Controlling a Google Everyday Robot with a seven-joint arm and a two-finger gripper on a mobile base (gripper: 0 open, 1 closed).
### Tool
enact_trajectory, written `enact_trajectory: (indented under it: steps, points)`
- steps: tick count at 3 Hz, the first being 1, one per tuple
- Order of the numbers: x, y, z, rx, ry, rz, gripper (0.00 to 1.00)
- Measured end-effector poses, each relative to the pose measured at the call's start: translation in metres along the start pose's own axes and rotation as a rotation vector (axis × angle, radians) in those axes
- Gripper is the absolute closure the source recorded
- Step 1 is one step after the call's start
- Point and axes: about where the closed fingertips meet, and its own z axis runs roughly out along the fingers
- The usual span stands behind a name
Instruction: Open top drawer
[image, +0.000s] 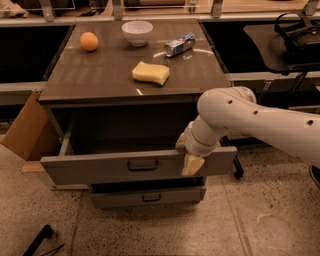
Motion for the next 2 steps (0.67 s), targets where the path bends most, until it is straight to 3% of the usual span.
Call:
enact_trajectory:
  steps: [1, 2]
  points:
    - [-0.001, 0.006, 0.003, -0.021, 0.011, -0.003, 0.00]
    - [-0.004, 0.020, 0.007, -0.070, 0.043, -0.007, 0.00]
